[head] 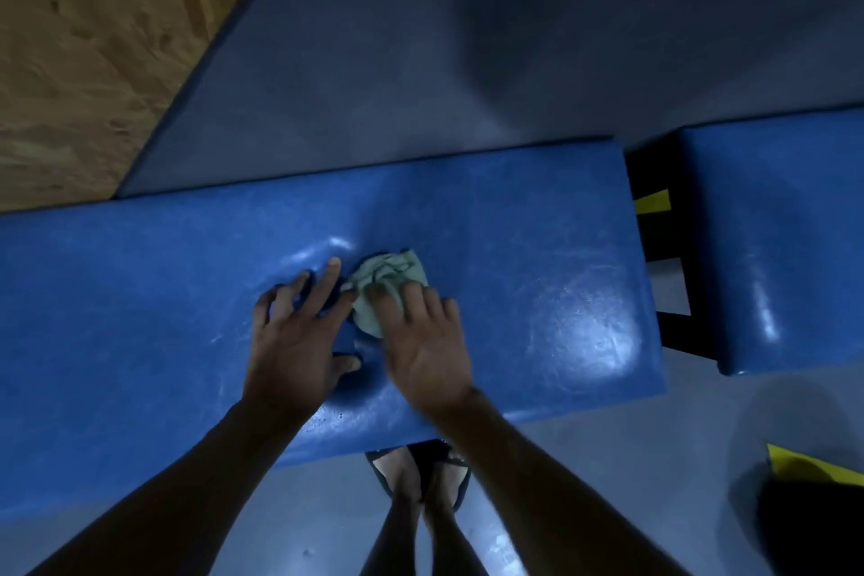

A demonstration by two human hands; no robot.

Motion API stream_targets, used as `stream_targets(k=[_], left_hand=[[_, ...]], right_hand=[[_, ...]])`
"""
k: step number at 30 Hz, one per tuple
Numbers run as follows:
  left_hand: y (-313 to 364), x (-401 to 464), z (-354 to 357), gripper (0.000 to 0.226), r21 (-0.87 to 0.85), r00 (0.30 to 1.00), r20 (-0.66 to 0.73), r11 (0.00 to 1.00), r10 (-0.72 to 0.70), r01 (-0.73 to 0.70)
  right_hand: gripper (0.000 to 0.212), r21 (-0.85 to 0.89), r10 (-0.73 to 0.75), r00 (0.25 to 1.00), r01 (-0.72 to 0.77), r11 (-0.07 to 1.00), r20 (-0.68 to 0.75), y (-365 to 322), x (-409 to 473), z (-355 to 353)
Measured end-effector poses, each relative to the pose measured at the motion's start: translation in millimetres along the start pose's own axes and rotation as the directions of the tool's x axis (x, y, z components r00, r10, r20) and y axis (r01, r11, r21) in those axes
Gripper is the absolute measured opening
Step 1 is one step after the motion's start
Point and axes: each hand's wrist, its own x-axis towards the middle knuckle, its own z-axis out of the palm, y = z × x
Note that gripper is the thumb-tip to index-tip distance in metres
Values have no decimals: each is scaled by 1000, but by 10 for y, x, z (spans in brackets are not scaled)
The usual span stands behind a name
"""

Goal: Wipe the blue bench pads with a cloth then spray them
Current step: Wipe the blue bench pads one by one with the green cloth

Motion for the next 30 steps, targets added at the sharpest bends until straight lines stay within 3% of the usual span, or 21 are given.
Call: stream_targets(k=[2,3,5,6,8,10,11,13,15,16,18,20,21,23,26,28,29,30], left_hand=[[8,0,-11,99,-5,1000,-17,1000,1,-1],[17,-3,-26,102,-5,1000,-25,1000,-3,3],[53,2,-43,105,-12,999,-37,1000,-10,9],[74,3,-44,106,-15,999,-35,1000,-13,12],[97,4,-35,107,-18,999,-33,1000,-18,18],[110,13,-36,107,-21,999,-26,1000,-23,23],[113,18,-36,107,-21,999,-21,999,-25,25],[116,25,-39,108,-20,999,-16,999,-30,30],[109,23,-33,108,-12,999,-17,1000,-28,28],[106,18,-33,109,-3,999,-23,1000,-27,27],[110,10,-37,109,17,999,-26,999,-31,31],[120,6,-40,110,28,999,-10,998,-54,54],[128,7,-40,110,33,998,5,997,-68,68],[157,11,-47,110,35,996,30,996,-87,86],[196,30,-56,109,37,994,47,994,-101,99],[202,30,-46,109,32,995,29,995,-97,97],[200,28,-43,109,26,995,19,995,-93,92],[195,25,-42,110,24,996,15,996,-88,88]], right_hand=[[52,-41,-120,993,120,992,-1,443,-8,-132],[53,-83,-109,994,108,991,-8,737,-48,-192],[51,-156,96,993,-106,982,-65,1408,-194,-334],[49,-141,267,958,-280,950,-103,1684,-277,-432],[50,-31,589,788,-603,797,-179,1906,-361,-544],[52,42,738,638,-750,660,-220,1716,-306,-468],[50,48,733,641,-745,666,-227,1512,-267,-389],[46,15,589,783,-599,801,-201,964,-239,-206],[48,-31,284,954,-288,957,-98,418,-320,-85],[47,-33,110,993,-112,993,-49,288,-364,-67],[47,-30,-134,991,135,990,24,468,-357,-121],[49,-76,-167,985,170,982,48,975,-329,-227],[49,-100,-93,995,95,991,24,1291,-344,-292],[46,-100,199,978,-204,974,-58,1837,-398,-516],[43,10,578,802,-583,812,-150,2003,-404,-640],[46,90,691,700,-688,720,-182,1711,-341,-500],[48,101,699,695,-693,714,-170,1476,-320,-414],[48,98,658,739,-651,753,-148,1209,-327,-317]])
